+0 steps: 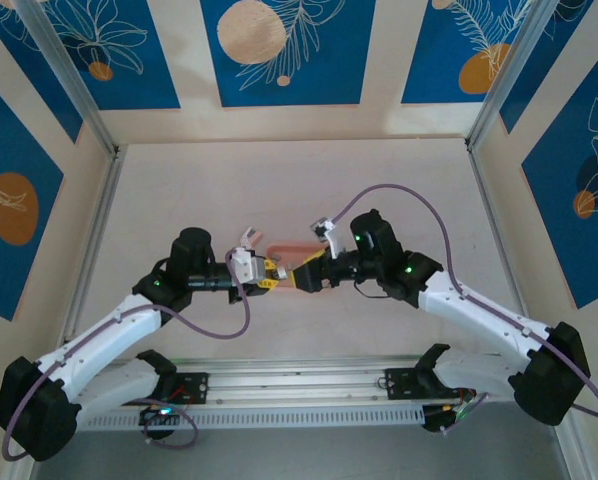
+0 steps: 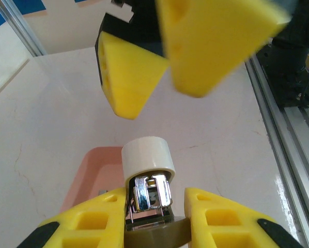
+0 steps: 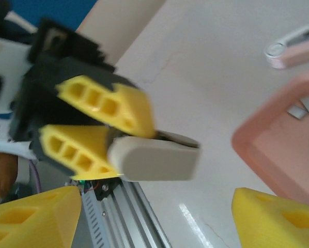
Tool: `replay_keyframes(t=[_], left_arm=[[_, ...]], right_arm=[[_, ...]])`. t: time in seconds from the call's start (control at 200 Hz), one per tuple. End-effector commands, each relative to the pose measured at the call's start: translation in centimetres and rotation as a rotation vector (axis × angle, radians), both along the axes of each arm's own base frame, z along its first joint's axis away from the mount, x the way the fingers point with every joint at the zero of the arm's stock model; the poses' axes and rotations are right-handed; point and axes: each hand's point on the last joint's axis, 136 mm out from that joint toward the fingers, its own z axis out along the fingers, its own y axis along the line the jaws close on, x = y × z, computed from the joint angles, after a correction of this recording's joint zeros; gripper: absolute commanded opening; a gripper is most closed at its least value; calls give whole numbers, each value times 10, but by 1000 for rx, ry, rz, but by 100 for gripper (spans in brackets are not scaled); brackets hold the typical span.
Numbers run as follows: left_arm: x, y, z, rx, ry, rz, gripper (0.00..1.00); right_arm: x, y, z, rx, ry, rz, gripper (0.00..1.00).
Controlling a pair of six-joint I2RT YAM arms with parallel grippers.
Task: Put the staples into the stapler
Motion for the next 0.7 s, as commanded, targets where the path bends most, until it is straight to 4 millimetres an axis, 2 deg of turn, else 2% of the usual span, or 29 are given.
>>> replay_keyframes(t=[0.0,0.1,0.165,0.27,0.495,0.695], left_arm=[[-10,-9,15,-49,2,-72,0],[-16,-10,17,-59,16,-114,0],[-21,-12,21,-71,23,-144,0],[-28,-13,26,-93,38,-186,0],[-33,-18,40,-168,58,-228,0],[-34,-21,45,-213,82,-244,0]], right_arm=[[-5,-1,2,-32,-199,92,78],[-21,2,11,15,-431,247,72],[-31,0,10,24,-576,336,65],[-37,-2,9,26,-750,425,61],[-47,4,9,88,-754,561,61],[-43,12,1,100,-693,586,55]])
